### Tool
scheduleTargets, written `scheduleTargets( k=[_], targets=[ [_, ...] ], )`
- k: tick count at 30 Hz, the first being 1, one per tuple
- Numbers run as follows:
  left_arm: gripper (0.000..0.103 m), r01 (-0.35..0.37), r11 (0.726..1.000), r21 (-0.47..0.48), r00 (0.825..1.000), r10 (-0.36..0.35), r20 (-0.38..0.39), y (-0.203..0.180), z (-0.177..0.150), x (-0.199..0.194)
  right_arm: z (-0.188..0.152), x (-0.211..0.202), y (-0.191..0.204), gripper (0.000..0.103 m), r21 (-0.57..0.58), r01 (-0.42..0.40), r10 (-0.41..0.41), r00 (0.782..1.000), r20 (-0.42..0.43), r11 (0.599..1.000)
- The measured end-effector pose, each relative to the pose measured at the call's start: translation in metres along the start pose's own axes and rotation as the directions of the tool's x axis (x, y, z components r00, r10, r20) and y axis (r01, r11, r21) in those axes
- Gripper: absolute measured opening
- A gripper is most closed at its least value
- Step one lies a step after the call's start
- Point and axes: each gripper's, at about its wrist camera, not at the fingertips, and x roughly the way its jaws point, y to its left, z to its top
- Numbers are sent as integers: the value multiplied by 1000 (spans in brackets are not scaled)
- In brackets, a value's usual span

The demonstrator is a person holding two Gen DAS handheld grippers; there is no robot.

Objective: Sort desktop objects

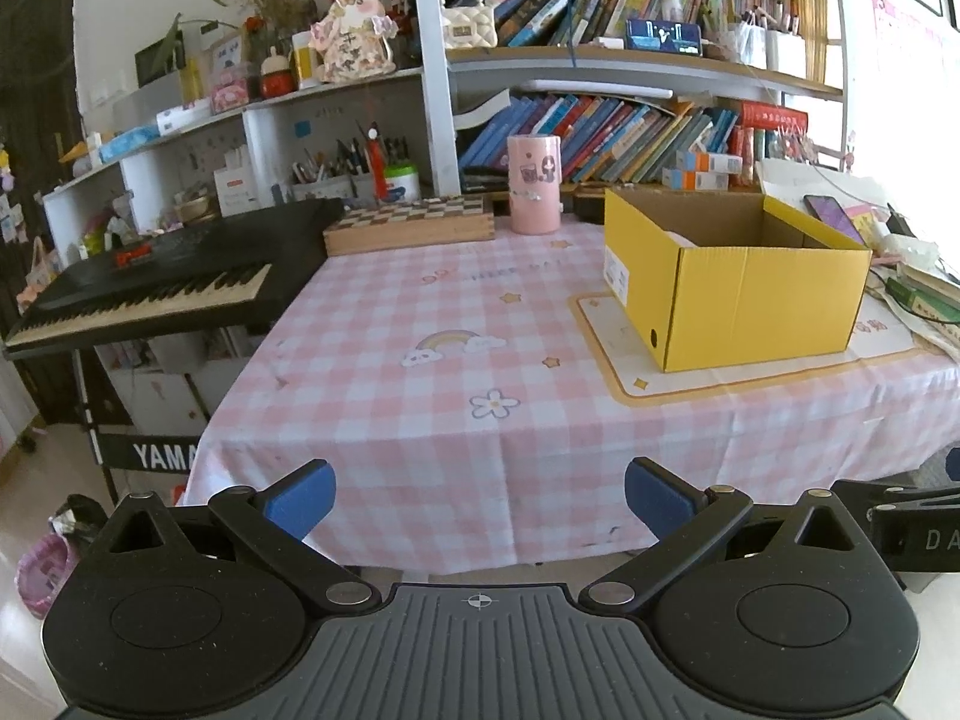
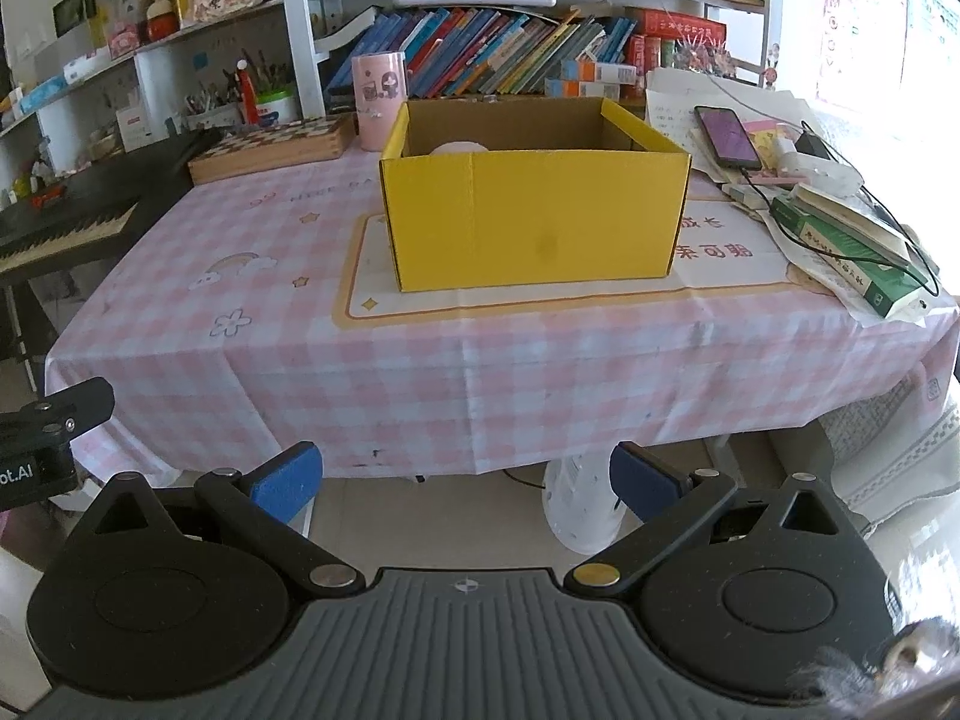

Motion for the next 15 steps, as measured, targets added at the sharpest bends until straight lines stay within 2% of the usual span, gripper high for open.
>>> scheduleTargets(
  k=[15],
  targets=[
    [103,16,1000,0,1000,-16,-13,0,1,4,1,2,2,103,-7,-1,1,1000,-4,1000]
  ],
)
